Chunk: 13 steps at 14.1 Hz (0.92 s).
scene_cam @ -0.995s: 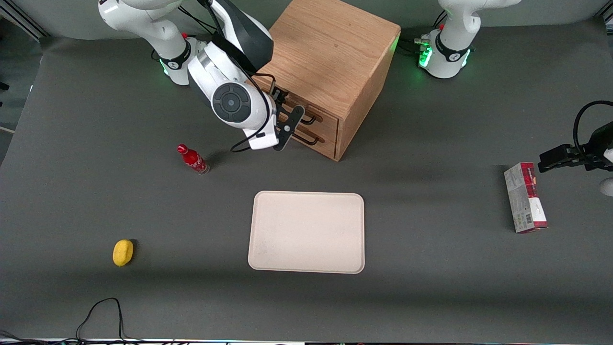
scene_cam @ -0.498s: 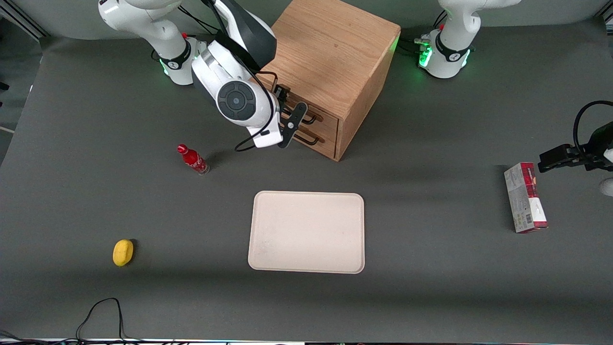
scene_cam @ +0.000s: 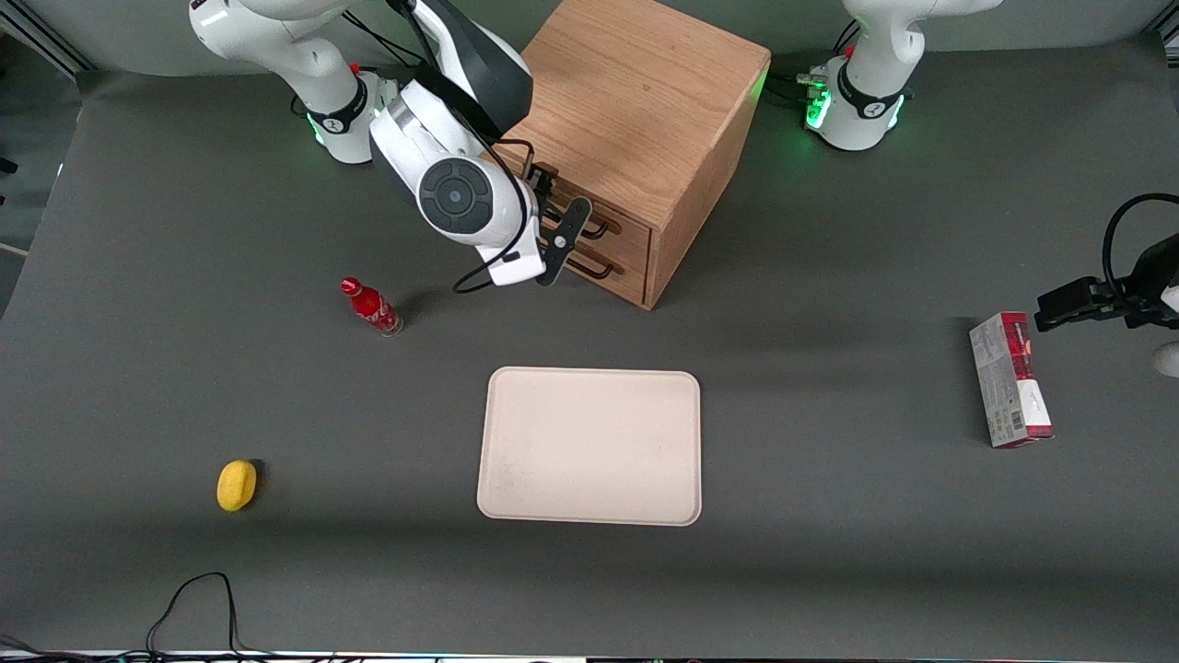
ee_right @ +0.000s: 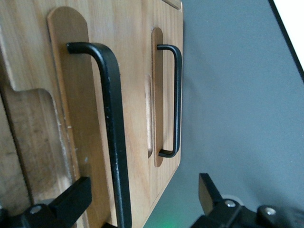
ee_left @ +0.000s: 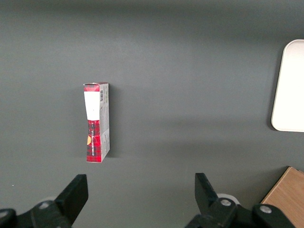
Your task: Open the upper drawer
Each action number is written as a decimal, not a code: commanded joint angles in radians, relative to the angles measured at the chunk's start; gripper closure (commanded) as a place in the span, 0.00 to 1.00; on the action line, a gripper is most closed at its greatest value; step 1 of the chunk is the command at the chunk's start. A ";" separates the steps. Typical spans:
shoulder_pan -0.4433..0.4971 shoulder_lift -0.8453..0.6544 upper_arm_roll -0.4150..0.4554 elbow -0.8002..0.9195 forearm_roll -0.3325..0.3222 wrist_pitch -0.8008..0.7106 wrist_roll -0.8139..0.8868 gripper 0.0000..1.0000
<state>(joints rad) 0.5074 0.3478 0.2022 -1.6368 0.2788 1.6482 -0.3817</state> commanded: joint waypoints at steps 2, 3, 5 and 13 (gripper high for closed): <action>0.031 0.051 -0.007 0.017 -0.036 0.048 -0.008 0.00; 0.029 0.053 -0.007 0.023 -0.046 0.048 -0.008 0.00; 0.026 0.053 -0.009 0.025 -0.047 0.048 -0.009 0.00; 0.022 0.054 -0.014 0.029 -0.049 0.048 -0.032 0.00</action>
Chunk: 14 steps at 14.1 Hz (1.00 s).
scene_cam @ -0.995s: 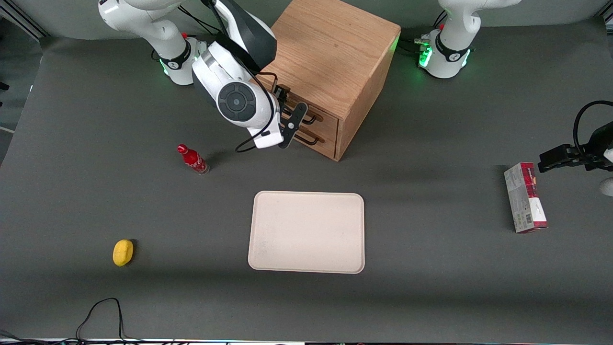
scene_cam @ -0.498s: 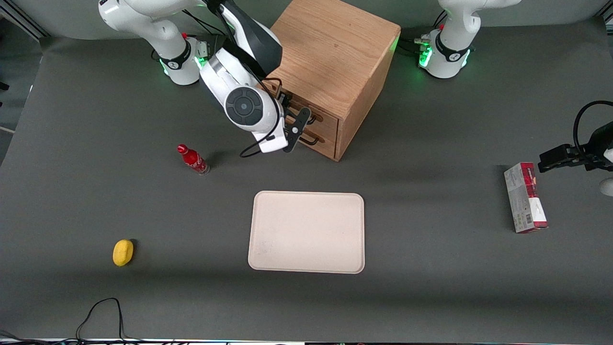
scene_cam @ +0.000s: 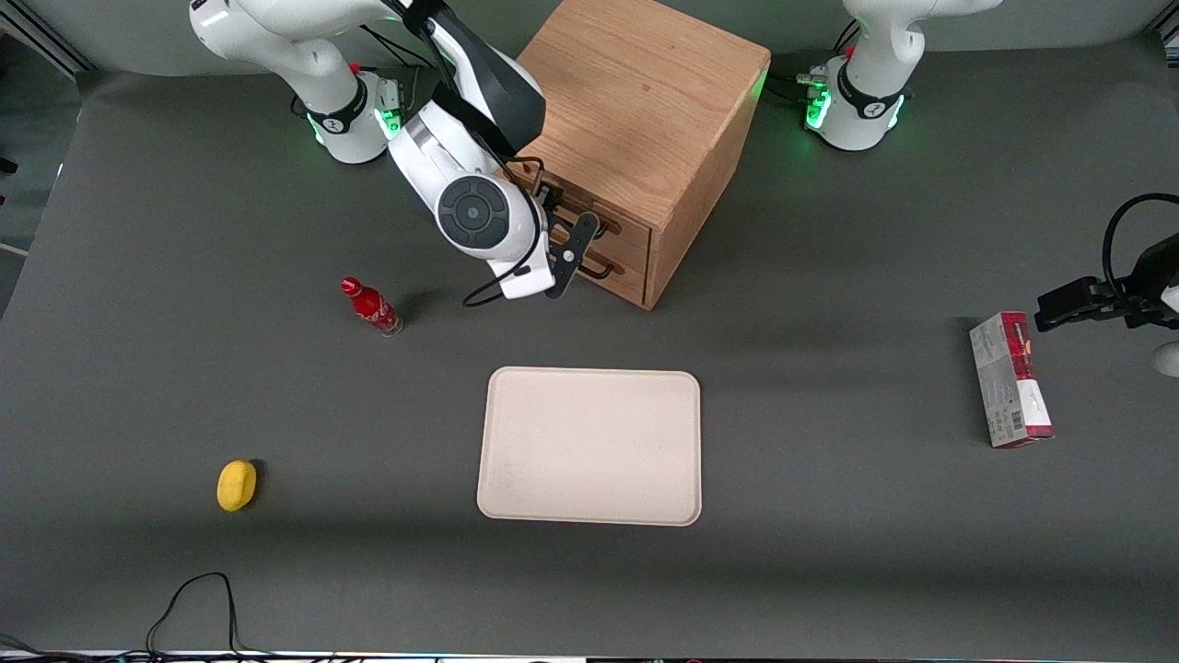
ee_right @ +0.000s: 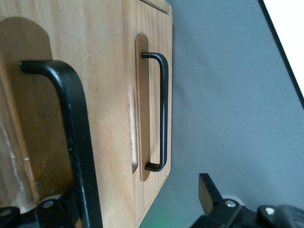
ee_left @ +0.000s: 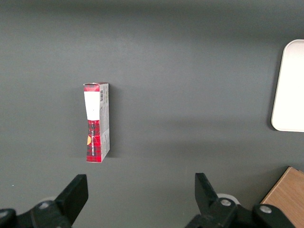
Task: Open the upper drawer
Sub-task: 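Pull the upper drawer outward from the cabinet with the right gripper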
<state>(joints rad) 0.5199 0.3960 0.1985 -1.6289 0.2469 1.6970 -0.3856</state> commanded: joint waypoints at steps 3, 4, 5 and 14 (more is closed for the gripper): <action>-0.004 0.009 -0.014 0.040 -0.017 -0.002 -0.065 0.00; -0.011 0.013 -0.019 0.041 -0.017 -0.002 -0.065 0.00; -0.012 0.015 -0.024 0.044 -0.017 -0.002 -0.068 0.00; -0.044 0.087 -0.071 0.129 -0.026 0.000 -0.098 0.00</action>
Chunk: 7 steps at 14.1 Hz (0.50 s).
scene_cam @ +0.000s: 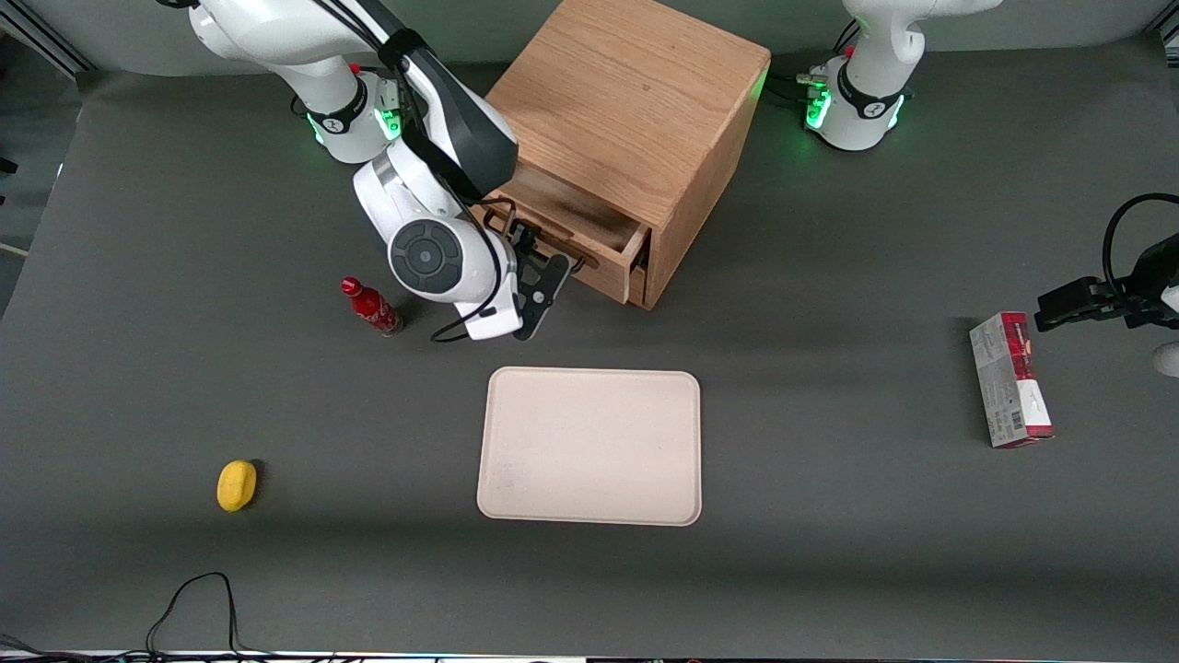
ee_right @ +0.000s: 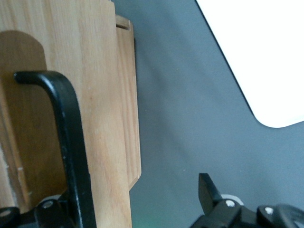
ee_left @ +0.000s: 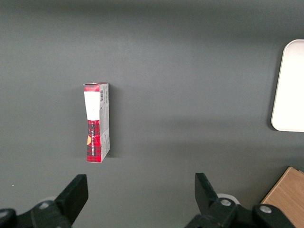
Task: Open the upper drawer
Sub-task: 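Pull the upper drawer outward from the cabinet with the right gripper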
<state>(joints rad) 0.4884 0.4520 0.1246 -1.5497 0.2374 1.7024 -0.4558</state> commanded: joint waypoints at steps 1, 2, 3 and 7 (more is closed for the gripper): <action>-0.022 0.037 0.003 0.056 -0.023 -0.006 -0.040 0.00; -0.025 0.040 0.003 0.065 -0.024 -0.006 -0.049 0.00; -0.037 0.047 0.003 0.071 -0.026 -0.006 -0.053 0.00; -0.056 0.060 0.001 0.077 -0.026 -0.004 -0.055 0.00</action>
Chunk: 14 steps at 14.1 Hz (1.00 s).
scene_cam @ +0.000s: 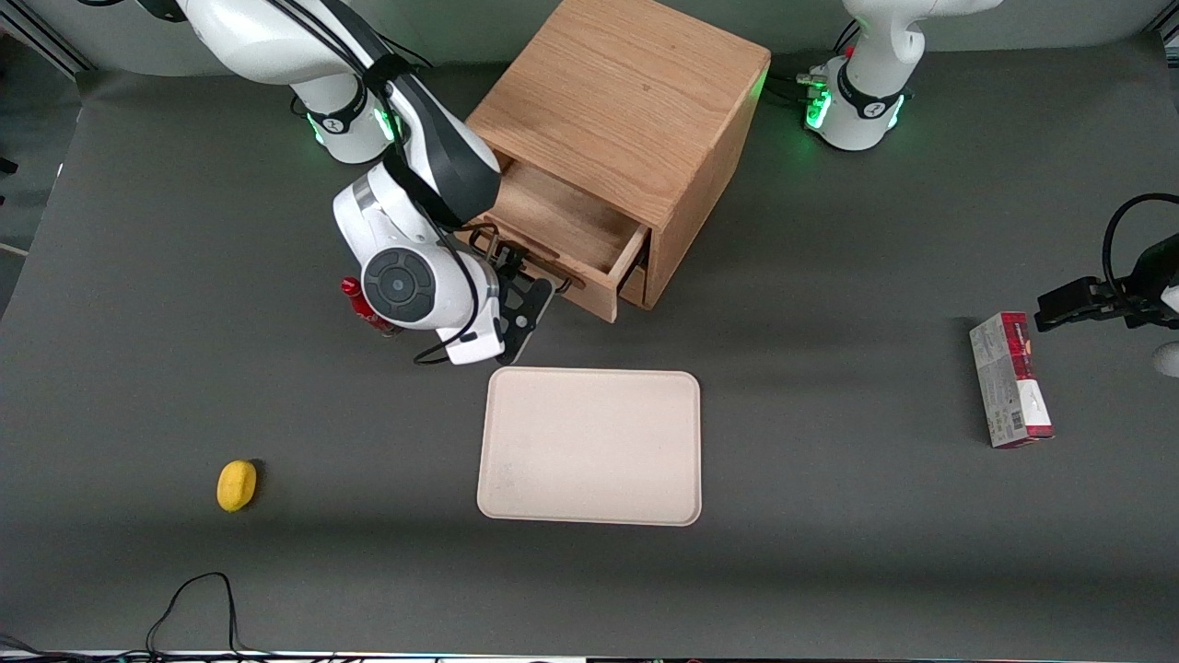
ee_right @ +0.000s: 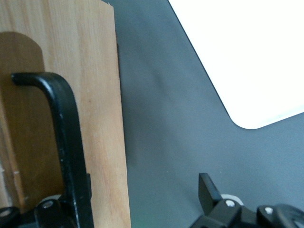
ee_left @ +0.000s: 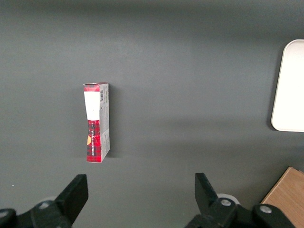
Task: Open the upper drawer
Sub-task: 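Pull the upper drawer outward from the cabinet with the right gripper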
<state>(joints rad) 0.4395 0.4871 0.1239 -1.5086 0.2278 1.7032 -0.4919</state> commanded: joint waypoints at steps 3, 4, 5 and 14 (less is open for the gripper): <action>-0.037 0.036 0.002 0.054 -0.018 -0.007 -0.024 0.00; -0.041 0.037 0.002 0.056 -0.018 -0.007 -0.030 0.00; -0.042 0.039 0.002 0.059 -0.018 -0.005 -0.036 0.00; -0.097 0.044 0.002 0.073 -0.018 -0.007 -0.071 0.00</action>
<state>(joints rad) 0.3561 0.5096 0.1231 -1.4686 0.2263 1.7043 -0.5339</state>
